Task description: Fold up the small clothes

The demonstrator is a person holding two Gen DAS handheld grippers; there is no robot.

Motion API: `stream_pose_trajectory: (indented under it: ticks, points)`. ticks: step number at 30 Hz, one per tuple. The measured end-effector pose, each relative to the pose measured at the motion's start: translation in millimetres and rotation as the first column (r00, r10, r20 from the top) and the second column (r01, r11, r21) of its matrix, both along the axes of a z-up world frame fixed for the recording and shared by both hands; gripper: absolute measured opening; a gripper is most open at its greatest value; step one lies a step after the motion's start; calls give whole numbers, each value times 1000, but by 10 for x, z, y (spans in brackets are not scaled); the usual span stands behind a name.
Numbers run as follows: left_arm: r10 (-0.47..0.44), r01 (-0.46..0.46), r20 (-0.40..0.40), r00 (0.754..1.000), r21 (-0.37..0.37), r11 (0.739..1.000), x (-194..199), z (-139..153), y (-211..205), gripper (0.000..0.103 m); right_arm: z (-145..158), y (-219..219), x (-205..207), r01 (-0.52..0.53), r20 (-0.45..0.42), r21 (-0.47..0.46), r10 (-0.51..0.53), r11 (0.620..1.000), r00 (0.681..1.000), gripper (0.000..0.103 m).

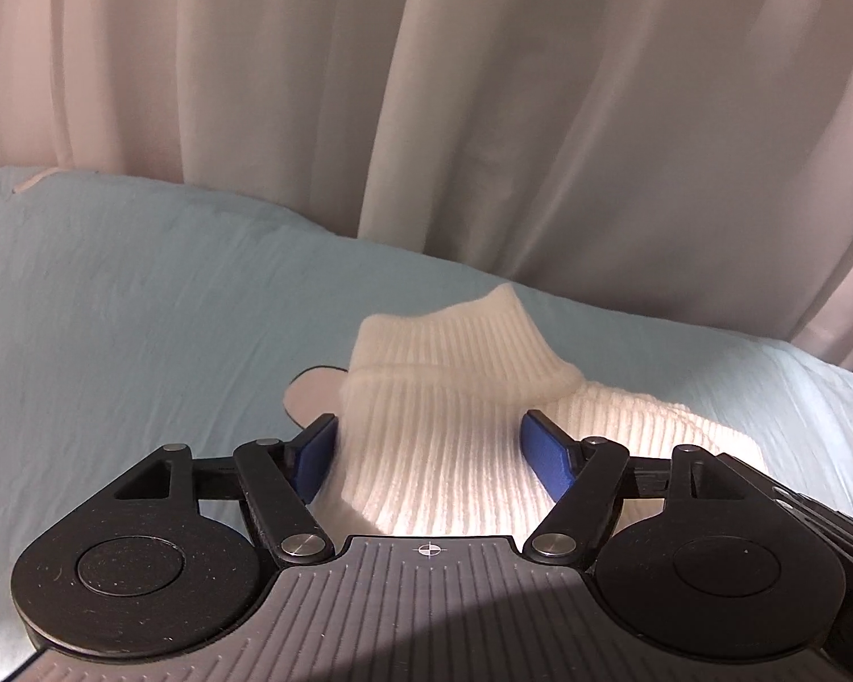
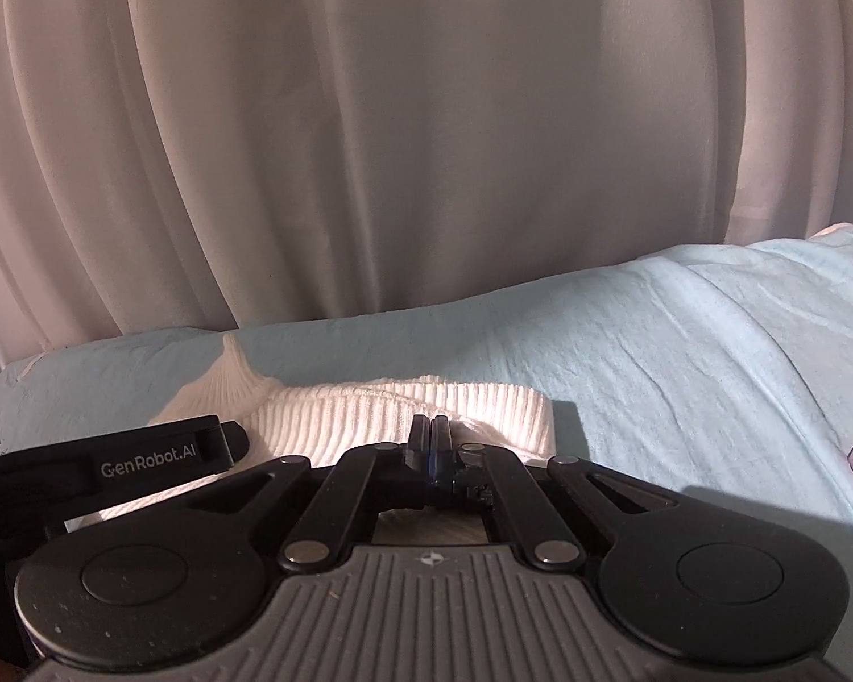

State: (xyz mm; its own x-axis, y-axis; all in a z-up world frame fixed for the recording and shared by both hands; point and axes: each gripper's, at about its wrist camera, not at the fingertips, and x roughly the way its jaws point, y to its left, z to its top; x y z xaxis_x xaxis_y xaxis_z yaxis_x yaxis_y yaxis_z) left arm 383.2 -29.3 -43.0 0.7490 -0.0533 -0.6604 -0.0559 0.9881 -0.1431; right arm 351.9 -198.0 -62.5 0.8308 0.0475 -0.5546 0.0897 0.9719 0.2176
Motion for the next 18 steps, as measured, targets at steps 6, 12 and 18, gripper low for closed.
stream_pose_trajectory:
  ticks: [6, 12, 18]
  points:
    - [-36, 33, -55, 998, -56, 998, -9, 12, 115, 82, 177, 74, -204, -35, -50, 18, 36, 999, 998, 1]
    - [-128, 128, 8, 992, -85, 988, -753, 176, 426, 85, 340, -64, -1090, -111, -66, 60, 115, 992, 991, 3]
    - [-218, 211, -68, 974, -93, 973, -1629, 246, 715, 85, 166, -494, -1878, 6, -220, 358, 78, 934, 972, 41]
